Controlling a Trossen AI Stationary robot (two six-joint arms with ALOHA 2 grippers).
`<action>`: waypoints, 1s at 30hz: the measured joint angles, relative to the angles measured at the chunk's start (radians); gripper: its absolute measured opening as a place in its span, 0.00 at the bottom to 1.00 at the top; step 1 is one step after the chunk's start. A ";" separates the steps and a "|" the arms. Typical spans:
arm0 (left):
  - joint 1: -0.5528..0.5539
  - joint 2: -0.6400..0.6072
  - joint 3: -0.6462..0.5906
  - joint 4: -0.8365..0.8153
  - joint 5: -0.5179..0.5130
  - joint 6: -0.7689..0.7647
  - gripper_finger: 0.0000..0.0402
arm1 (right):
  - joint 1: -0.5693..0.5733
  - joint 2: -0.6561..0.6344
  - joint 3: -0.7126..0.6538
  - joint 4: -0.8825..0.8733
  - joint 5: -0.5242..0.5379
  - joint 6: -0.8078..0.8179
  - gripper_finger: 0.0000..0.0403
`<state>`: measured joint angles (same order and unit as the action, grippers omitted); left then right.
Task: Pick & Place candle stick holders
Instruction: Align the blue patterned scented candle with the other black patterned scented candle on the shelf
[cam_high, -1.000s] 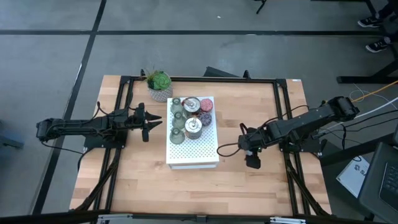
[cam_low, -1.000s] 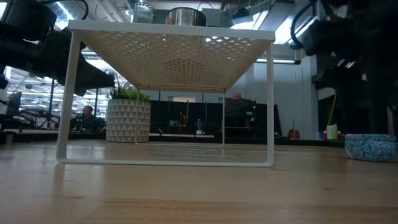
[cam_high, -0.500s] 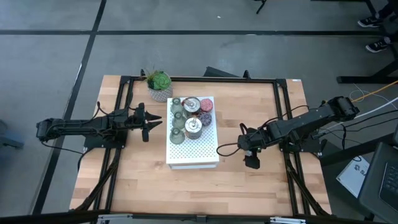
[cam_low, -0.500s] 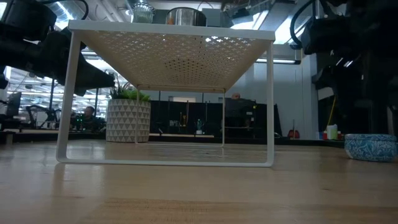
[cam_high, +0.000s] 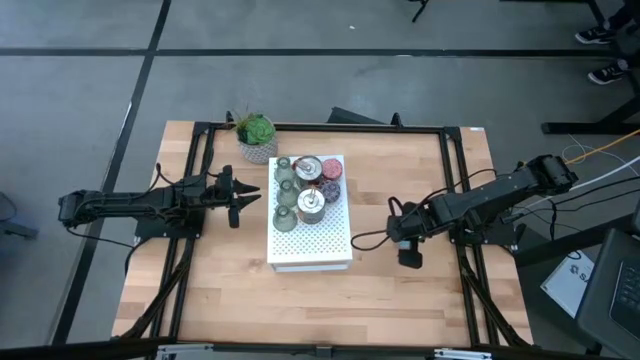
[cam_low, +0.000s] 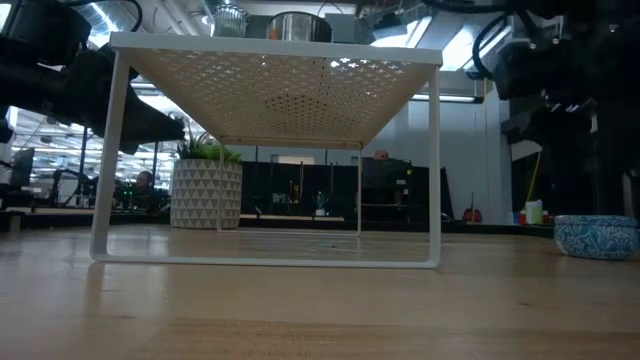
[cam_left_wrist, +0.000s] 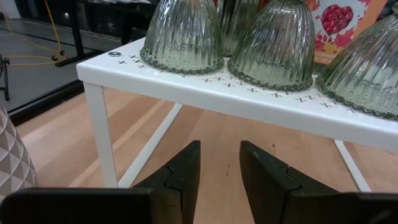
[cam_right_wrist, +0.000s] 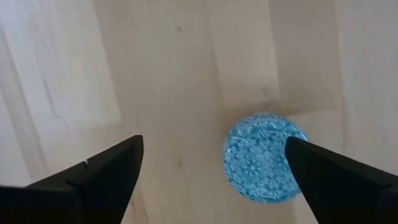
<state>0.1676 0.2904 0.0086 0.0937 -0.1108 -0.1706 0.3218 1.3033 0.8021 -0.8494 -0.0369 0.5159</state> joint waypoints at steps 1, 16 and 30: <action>0.000 0.000 0.000 0.000 0.000 0.000 0.27 | 0.000 0.000 0.000 -0.011 0.002 -0.001 0.98; 0.000 0.000 0.000 0.000 0.000 0.000 0.27 | 0.081 -0.033 -0.127 0.043 0.177 -0.098 0.99; 0.000 0.000 0.000 0.000 0.000 0.000 0.27 | 0.078 -0.040 -0.208 0.147 0.191 -0.079 0.99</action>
<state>0.1677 0.2903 0.0082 0.0937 -0.1108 -0.1705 0.4000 1.2631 0.5944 -0.7029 0.1545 0.4373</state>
